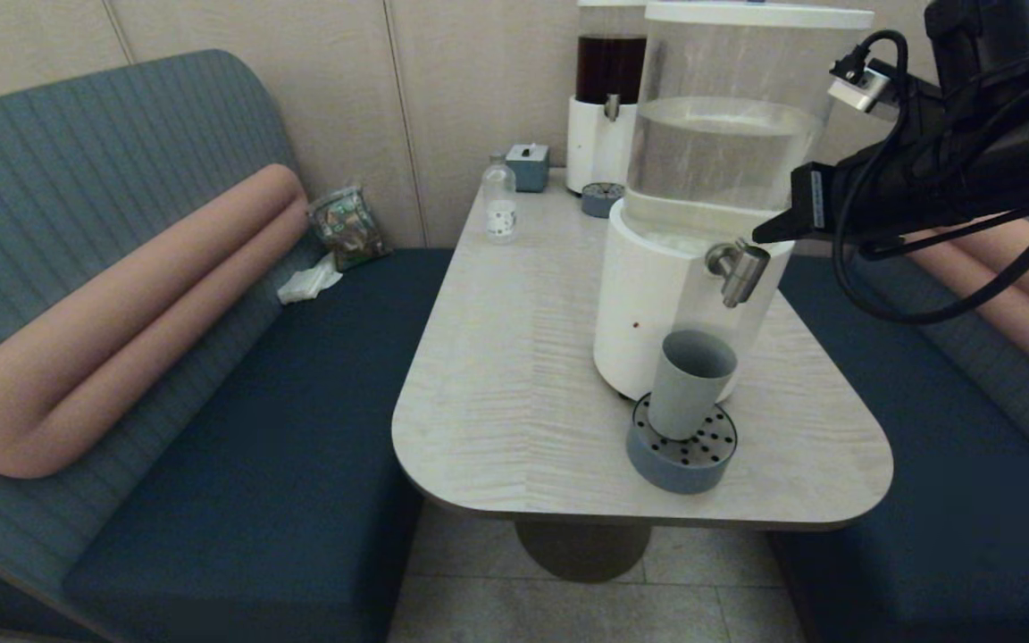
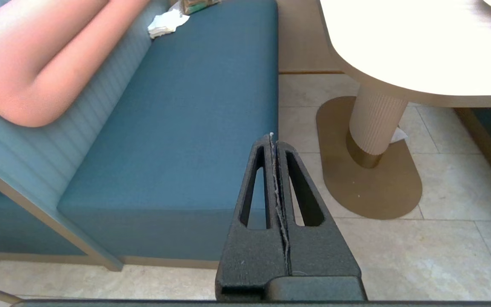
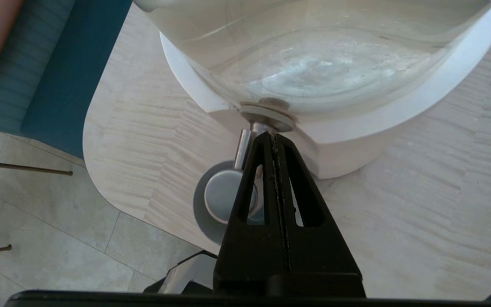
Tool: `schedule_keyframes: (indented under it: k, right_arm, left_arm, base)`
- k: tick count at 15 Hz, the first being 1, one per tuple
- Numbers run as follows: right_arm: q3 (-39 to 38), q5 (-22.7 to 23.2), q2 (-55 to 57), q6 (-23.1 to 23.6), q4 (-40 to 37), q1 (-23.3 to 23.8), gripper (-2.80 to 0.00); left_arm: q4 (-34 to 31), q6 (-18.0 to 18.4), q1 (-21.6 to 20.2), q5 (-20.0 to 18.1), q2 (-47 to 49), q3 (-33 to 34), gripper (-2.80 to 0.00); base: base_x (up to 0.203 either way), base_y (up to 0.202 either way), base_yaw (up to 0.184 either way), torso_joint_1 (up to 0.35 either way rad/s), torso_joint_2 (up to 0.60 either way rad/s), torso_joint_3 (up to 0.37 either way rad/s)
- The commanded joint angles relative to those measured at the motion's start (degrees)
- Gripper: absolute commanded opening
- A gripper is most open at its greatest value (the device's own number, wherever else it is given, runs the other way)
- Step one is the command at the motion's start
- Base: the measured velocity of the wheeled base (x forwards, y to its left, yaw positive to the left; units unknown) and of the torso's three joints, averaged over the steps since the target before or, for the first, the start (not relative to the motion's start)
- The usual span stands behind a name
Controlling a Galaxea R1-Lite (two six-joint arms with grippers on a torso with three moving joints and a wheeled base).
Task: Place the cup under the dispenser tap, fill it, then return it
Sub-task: Turn on the faucet
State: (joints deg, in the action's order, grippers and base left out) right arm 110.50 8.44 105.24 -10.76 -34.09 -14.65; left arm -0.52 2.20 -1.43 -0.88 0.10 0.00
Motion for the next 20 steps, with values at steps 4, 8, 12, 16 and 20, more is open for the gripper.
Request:
schedule_keyframes:
  k: [4,8,12,16,20]
  right_arm:
    - [0.0,0.1,0.9,0.0,0.3,0.1,-2.8]
    - [0.1,0.1,1.2,0.2,1.2,0.4,-2.8]
    - [0.1,0.2,1.6,0.3,1.8,0.4,-2.8]
    - [0.1,0.2,2.1,0.4,2.0,0.4,-2.8]
    - [0.1,0.2,2.6,0.4,2.9,0.4,-2.8]
  left_arm:
    - [0.0,0.0,0.0,0.0,0.1,0.1,-2.8]
    - [0.0,0.0,0.0,0.0,0.1,0.1,-2.8]
    - [0.0,0.0,0.0,0.0,0.1,0.1,-2.8]
    - [0.0,0.0,-0.1,0.0,0.1,0.1,-2.8]
    - [0.0,0.0,0.0,0.0,0.1,0.1,-2.8]
  base:
    - [0.0,0.0,0.0,0.0,0.0,0.0]
    - [0.0,0.0,0.0,0.0,0.0,0.0]
    - [0.0,0.0,0.0,0.0,0.0,0.0]
    - [0.0,0.0,0.0,0.0,0.0,0.0]
    - [0.0,0.0,0.0,0.0,0.0,0.0]
